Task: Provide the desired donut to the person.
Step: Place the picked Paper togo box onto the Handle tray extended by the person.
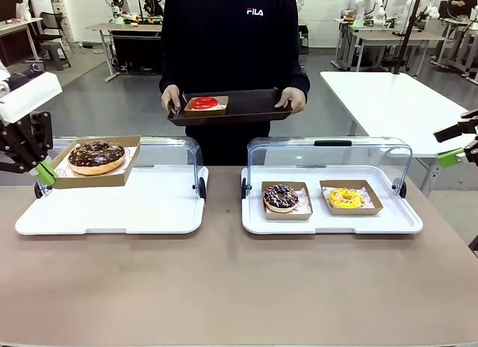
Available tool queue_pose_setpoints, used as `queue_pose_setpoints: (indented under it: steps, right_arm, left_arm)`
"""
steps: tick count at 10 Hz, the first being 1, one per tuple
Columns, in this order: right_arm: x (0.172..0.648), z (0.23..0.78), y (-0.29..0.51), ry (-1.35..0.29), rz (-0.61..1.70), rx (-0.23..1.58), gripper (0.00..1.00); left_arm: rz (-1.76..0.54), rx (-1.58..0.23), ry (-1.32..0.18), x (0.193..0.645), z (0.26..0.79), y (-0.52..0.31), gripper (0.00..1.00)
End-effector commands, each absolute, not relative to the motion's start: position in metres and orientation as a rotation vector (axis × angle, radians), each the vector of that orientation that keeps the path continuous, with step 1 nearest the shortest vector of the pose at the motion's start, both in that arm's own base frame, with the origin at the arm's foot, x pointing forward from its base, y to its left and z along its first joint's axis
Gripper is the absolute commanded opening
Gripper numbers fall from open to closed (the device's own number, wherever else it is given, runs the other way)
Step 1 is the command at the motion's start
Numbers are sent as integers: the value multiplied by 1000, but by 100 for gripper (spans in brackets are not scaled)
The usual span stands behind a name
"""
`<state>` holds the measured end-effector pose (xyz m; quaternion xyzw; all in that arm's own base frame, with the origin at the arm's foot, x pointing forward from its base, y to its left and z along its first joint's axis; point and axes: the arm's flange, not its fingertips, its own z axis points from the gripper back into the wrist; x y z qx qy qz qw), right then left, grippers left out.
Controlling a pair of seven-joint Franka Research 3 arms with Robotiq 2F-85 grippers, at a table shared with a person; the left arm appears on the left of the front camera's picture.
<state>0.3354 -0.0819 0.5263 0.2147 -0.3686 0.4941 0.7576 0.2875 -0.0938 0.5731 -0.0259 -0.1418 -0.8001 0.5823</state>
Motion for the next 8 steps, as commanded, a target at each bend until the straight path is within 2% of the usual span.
queue_pose_setpoints:
  steps: [1,8]
  right_arm:
    - [337,525,-82,-830,1084,483,100]
    - [337,525,-82,-830,1084,483,100]
  left_arm:
    - [-1848,-60,-337,286,570,-93,0]
    - [-1848,-60,-337,286,570,-93,0]
